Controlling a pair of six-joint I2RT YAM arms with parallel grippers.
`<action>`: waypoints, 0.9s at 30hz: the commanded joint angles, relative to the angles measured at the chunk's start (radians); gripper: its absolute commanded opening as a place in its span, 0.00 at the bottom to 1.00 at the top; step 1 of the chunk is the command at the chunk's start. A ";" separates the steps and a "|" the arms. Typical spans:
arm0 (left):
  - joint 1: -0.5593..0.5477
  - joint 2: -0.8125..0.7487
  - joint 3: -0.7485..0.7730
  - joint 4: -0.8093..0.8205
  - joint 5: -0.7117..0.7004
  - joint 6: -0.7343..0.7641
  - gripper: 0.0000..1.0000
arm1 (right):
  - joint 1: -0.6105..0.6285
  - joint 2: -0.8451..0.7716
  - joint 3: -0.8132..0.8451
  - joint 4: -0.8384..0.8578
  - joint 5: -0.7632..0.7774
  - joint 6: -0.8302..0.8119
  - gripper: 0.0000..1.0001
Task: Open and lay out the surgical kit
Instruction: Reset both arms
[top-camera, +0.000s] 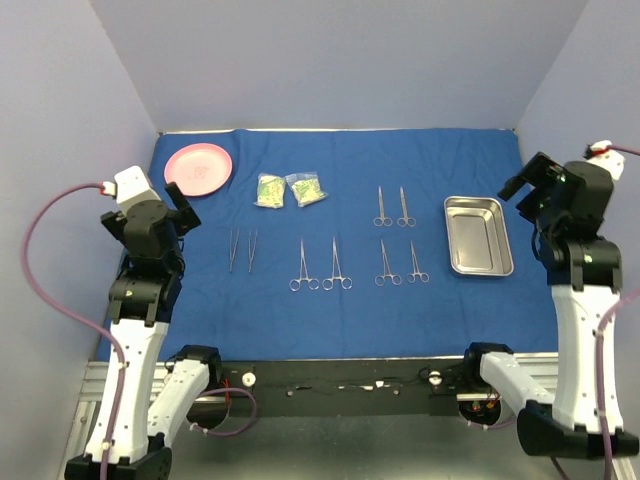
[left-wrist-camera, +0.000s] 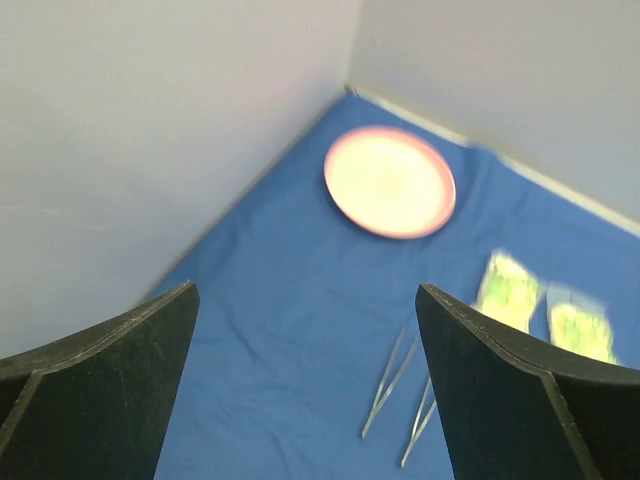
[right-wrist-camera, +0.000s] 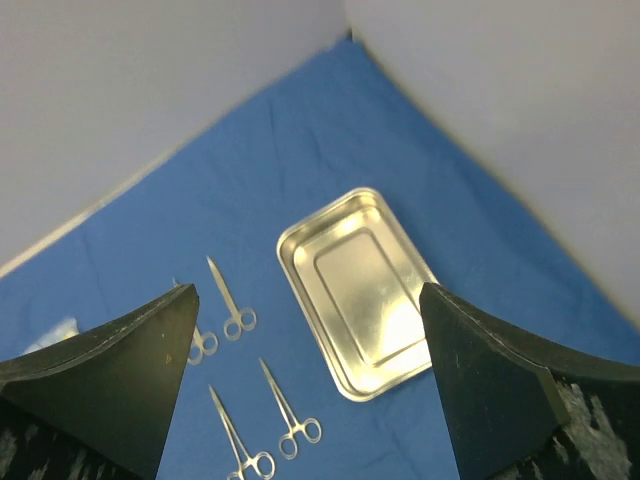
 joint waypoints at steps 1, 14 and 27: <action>0.007 -0.054 0.135 -0.070 -0.210 0.062 0.99 | 0.099 -0.036 0.144 -0.063 0.267 -0.066 1.00; 0.007 -0.268 0.063 0.165 -0.259 0.340 0.99 | 0.274 -0.288 0.014 0.161 0.485 -0.267 1.00; 0.007 -0.257 0.050 0.154 -0.267 0.341 0.99 | 0.320 -0.414 -0.090 0.201 0.467 -0.282 1.00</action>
